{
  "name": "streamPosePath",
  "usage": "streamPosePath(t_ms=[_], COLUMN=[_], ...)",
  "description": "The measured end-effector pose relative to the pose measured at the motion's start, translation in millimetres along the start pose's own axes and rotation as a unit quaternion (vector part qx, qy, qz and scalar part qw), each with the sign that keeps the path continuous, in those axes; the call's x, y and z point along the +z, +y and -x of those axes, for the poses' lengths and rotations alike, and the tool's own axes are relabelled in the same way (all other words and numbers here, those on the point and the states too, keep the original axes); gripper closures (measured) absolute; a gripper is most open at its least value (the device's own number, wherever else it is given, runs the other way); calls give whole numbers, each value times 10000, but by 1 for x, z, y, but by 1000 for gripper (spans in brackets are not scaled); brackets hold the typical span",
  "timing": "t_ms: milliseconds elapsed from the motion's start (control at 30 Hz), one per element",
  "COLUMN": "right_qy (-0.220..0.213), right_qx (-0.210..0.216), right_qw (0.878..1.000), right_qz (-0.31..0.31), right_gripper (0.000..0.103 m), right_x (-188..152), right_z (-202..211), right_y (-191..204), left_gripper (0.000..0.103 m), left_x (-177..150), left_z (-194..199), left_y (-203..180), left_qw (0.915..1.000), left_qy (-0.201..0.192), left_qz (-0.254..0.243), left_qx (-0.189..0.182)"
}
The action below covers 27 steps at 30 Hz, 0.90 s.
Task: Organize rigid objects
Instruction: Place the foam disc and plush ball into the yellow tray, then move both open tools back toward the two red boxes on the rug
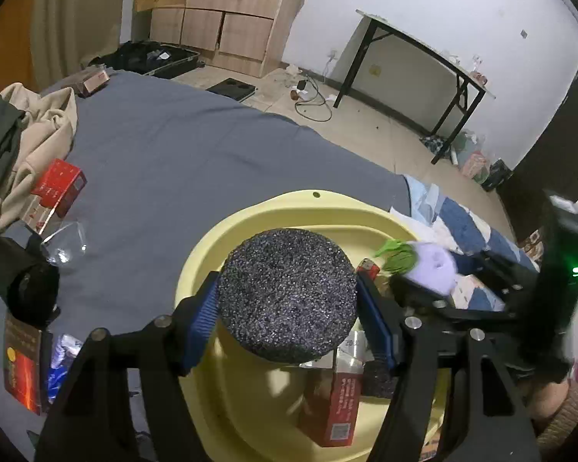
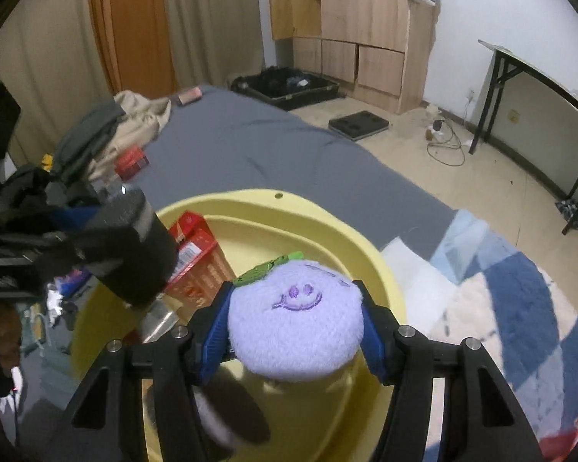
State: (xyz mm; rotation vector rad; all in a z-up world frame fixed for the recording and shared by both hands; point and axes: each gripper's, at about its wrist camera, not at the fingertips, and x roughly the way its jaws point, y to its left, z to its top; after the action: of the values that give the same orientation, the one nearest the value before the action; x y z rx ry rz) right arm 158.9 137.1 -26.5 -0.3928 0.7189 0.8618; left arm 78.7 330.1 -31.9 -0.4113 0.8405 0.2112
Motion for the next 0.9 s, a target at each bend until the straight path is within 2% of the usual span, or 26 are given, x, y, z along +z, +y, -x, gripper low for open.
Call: streamPosePath(t_ms=[100,167,233,267,333,400,567,700,767,833,900], right_qy=[151,212,164,81,-154,-316,-876,-1101,-1103,-965,-792], right_qx=[-17,-64,-10,23,132,145,-39,-546,-941,-1264,-1483], right_qw=[9999,9997,9999,9999,9994,9984,9927,9864,9839,9813,9778], right_qz=[31,48,-56,-125,-287,-440,-828,-1087,-1044,-1089,-1249], right_gripper=[43,41,25,21,8,5,0,0,0,0,0], right_x=[3,0,-1,-2,-2,-8,-42,-99,-132,-160,-191], right_z=[-17,-26,-27,-24,-11,6,71,132,157,171,182], right_y=[3,7,9,10,7,0,-29,-69,-91,-117,-144], left_gripper=[32,21,10,6,0,0,0,0,0,0,0], left_x=[0,0,0,1,3,7,15,9,3,-3,-6], left_z=[0,-1,2,7,20,34,57,54,43,27,11], left_y=[-2,-1,-1,-4,-15,-28,-75,-139,-176,-212,-238], left_qw=[10000,9999,9999,9999,9990,9971,9971,9970,9961,9927,9892], left_qy=[14,87,44,-61,-342,-581,-721,-442,-119,246,577], left_qz=[-32,61,123,97,-157,-318,-245,-406,-492,-433,-250], left_qx=[85,82,91,112,242,372,-19,-479,-723,-1102,-1321])
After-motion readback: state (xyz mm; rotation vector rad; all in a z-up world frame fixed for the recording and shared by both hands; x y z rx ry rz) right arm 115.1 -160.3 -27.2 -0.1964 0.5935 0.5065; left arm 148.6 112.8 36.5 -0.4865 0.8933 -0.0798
